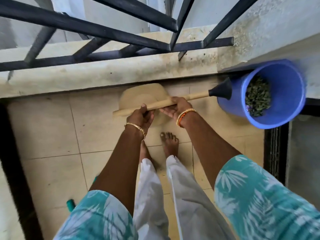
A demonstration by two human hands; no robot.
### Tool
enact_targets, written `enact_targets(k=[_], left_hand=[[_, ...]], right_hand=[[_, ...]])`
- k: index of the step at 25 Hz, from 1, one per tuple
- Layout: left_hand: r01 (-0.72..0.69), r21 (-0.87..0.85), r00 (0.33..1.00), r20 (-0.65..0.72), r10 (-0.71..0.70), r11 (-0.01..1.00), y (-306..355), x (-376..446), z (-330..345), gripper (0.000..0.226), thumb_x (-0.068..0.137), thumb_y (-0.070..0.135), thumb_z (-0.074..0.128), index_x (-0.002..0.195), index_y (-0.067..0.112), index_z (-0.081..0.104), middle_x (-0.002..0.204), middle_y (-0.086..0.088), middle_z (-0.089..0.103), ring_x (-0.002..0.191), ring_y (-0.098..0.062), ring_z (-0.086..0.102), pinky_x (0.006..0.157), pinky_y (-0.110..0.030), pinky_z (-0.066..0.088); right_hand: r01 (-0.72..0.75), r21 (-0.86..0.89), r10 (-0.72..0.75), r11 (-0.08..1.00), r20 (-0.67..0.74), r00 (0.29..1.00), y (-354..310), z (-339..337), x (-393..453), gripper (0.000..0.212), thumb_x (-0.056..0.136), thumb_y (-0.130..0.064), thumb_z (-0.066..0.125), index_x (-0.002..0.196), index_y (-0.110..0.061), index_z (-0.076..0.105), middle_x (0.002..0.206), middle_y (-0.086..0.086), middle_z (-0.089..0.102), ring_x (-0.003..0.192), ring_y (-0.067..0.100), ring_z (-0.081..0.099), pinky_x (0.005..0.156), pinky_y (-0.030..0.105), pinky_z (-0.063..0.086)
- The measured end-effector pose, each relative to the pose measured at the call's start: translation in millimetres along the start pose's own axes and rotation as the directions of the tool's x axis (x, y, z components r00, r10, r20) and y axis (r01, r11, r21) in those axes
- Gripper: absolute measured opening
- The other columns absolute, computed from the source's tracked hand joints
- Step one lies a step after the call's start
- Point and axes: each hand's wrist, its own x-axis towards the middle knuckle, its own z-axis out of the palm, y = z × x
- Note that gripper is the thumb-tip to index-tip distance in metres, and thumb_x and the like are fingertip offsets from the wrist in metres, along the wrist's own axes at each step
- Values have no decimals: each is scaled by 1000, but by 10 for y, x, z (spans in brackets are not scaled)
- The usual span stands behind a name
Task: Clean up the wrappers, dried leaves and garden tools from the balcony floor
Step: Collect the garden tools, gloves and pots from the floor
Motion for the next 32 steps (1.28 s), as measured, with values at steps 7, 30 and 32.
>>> enact_targets(k=[7, 30, 32], left_hand=[[24, 123, 999, 34, -28, 992, -55, -13, 276, 7, 95, 13, 55, 88, 12, 56, 90, -4, 63, 79, -14, 64, 56, -20, 53], [-115, 340, 991, -23, 131, 933, -58, -124, 160, 14, 95, 25, 57, 83, 18, 56, 82, 2, 65, 70, -11, 63, 61, -23, 50], [-157, 428, 982, -27, 186, 890, -93, -165, 126, 14, 93, 26, 56, 84, 16, 57, 88, -3, 64, 75, -17, 63, 67, -27, 49]], right_hand=[[-18, 35, 18, 999, -4, 1000, -245, -215, 46, 7, 89, -3, 55, 93, 2, 52, 100, 24, 62, 78, 34, 65, 65, 47, 54], [6, 2, -6, 1000, 41, 999, -186, -275, -66, 18, 87, -15, 64, 88, 0, 55, 84, 19, 64, 75, 29, 66, 67, 42, 58], [42, -173, -43, 984, -2, 999, -167, -328, -138, 29, 88, -32, 61, 90, -3, 57, 85, 15, 66, 79, 26, 66, 69, 42, 58]])
